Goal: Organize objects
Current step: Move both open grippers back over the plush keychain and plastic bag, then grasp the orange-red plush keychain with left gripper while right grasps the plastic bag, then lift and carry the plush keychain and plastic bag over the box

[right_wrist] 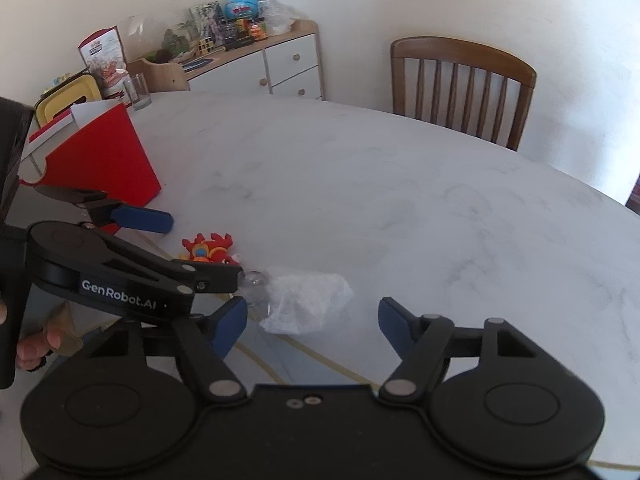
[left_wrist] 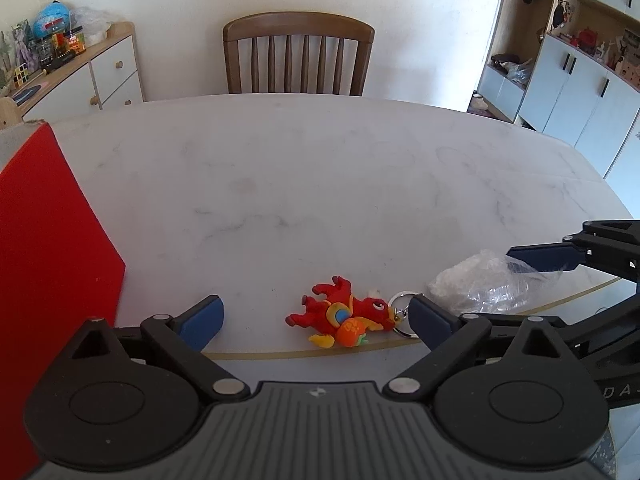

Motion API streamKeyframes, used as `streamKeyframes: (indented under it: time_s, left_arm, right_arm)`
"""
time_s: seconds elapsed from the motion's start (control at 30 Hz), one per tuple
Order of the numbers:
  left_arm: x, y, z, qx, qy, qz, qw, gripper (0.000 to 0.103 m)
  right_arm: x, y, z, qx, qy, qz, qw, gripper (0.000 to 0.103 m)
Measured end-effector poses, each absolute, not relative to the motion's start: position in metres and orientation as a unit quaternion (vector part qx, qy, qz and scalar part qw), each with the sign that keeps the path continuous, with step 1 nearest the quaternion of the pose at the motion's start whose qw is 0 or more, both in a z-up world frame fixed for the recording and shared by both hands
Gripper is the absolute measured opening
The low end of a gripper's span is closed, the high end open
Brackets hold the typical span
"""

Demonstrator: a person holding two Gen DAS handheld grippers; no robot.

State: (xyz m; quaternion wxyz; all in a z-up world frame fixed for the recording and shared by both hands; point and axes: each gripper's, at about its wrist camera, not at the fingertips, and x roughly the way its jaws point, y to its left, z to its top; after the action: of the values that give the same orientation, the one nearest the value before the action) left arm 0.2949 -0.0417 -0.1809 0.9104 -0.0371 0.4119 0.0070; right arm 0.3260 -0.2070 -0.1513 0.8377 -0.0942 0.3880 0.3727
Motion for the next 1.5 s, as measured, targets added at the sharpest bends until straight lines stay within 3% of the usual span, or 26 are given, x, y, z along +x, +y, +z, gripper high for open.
streamKeyframes:
  time_s: [0.13, 0.37, 0.77, 1.5]
  left_arm:
    - [0.295, -0.046, -0.181, -0.025, 0.406, -0.001, 0.914, 0.089]
    - [0.294, -0.059, -0.177, -0.001, 0.399, -0.023, 0.917, 0.060]
    - [0.291, -0.064, -0.175, -0.001, 0.399, -0.017, 0.917, 0.059]
    - [0.240, -0.077, -0.124, -0.005, 0.387, -0.037, 0.921, 0.059]
  right_arm:
    - [0.328, -0.204, -0.152, -0.098, 0.388, 0.382, 0.833, 0.064]
    - [0.324, -0.203, -0.153, -0.105, 0.380, 0.388, 0.833, 0.056]
    - [0.316, -0.215, -0.151, -0.091, 0.382, 0.362, 0.845, 0.040]
    - [0.267, -0.238, -0.106, -0.055, 0.382, 0.336, 0.859, 0.039]
